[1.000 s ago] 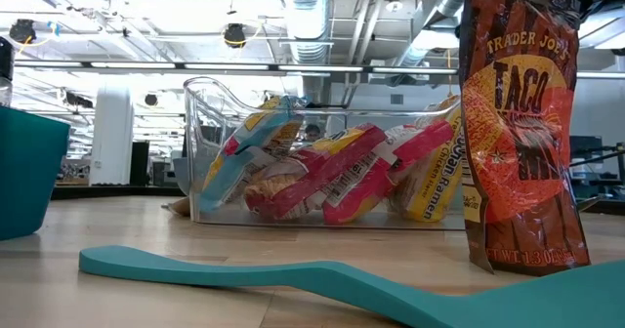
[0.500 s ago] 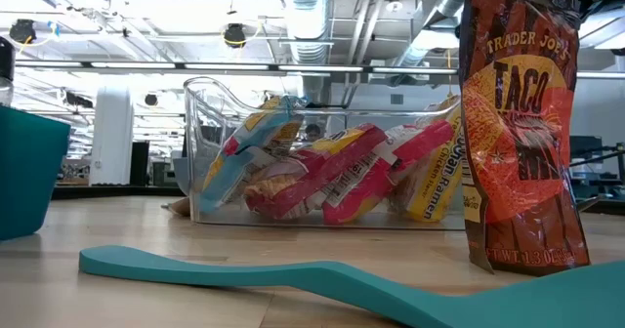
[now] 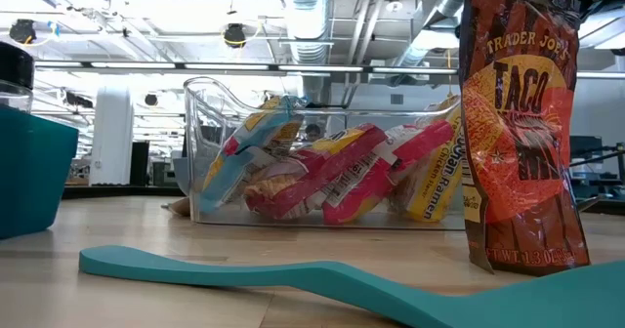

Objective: Pick & Place Food Item
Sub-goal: Put the black spice can into the dark blue bin

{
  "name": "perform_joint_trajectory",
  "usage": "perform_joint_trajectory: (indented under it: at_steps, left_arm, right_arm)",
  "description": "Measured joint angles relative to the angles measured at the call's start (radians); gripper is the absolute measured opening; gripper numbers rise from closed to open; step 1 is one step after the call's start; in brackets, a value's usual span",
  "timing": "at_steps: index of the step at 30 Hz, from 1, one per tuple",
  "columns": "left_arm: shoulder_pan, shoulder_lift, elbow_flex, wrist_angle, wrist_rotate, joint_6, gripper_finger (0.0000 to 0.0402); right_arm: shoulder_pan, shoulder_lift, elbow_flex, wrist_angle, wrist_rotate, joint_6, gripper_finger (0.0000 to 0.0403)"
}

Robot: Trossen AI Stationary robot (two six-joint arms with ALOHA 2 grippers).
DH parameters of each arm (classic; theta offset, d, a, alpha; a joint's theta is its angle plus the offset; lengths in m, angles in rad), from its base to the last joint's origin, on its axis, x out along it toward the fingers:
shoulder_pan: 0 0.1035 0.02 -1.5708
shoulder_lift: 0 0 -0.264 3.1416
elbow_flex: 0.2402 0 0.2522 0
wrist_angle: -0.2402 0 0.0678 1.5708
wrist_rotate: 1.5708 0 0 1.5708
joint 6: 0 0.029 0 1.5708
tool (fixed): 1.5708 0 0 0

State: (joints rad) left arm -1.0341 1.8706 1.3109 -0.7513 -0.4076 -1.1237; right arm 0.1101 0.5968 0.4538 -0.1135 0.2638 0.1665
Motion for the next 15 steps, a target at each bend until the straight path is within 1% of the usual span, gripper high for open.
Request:
perform_joint_trajectory:
  at_steps: [4, 15]
  left_arm:
    - [-0.004, -0.001, 0.018, 0.008, -0.001, 0.038, 0.0289]
    - [-0.006, -0.002, 0.02, 0.018, -0.001, 0.039, 0.0289]
  right_arm:
    - [0.0, 0.0, 0.0, 0.0, 0.0, 0.0, 0.001]
    - [0.0, 0.0, 0.0, 0.0, 0.0, 0.0, 0.001]
